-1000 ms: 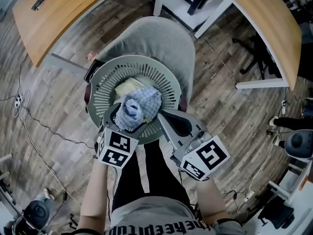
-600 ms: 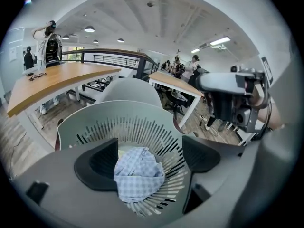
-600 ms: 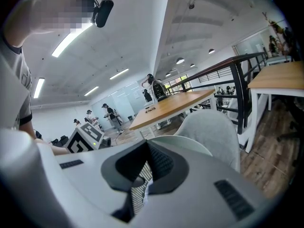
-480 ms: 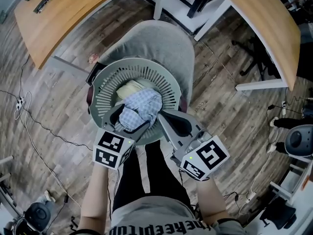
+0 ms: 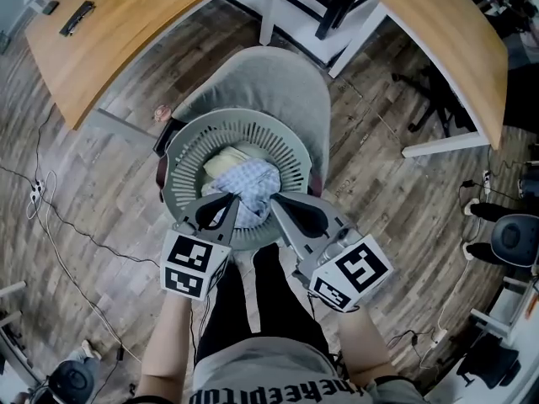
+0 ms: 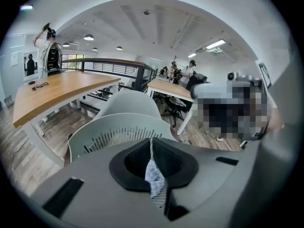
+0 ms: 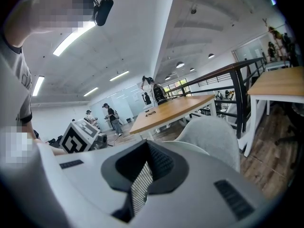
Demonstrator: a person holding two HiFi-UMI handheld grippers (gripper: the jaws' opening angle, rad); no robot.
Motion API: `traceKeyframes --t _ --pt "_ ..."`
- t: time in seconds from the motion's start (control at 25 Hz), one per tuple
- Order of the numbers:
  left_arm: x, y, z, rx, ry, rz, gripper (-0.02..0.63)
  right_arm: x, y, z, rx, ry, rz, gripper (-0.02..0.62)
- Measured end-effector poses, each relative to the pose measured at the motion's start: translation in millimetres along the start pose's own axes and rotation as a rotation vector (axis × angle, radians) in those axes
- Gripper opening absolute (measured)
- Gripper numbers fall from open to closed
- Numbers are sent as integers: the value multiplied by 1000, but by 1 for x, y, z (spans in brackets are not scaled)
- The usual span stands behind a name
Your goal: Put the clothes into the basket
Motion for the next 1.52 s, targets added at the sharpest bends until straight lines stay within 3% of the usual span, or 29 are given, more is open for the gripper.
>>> traceKeyframes --t 0.36,0.88,1.52 --pt "27 14 -8 -27 -60 -76 14 5 4 27 28 -32 -29 9" --pt "78 48 -18 -94 -120 -260 14 18 7 73 72 -71 -80 9" --pt "128 65 -27 -169 -182 -384 14 29 11 124 133 -98 -134 9"
Point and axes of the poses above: the fingertips, and each gripper's own axes: x backward along the fingers, z to its left, y out of its top, the point moved 9 cm from there along x, backward along the fingers, and after that the axes turned 10 degrees about -x, right-handed, at the moved point
